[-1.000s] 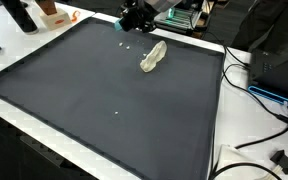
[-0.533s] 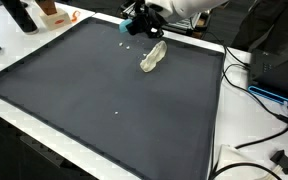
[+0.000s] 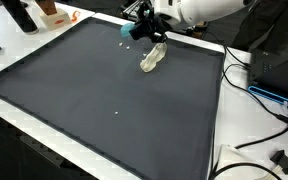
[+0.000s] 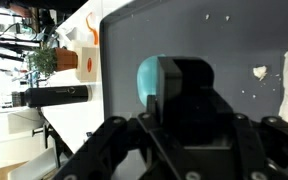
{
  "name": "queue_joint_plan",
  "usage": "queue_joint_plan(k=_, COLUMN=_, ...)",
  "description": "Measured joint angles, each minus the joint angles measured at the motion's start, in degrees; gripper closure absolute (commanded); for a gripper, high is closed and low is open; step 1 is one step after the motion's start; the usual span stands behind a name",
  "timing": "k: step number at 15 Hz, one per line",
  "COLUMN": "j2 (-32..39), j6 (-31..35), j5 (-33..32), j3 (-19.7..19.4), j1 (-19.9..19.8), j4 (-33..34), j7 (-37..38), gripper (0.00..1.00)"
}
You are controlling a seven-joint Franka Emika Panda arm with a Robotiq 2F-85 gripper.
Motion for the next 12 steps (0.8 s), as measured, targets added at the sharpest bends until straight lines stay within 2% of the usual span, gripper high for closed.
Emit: queue_joint_plan(k=12, j2=-2.5, j6=3.1, j5=-0.4, j3=1.1, j1=-0.3, j4=-0.7, j7=-11.4, gripper=0.75)
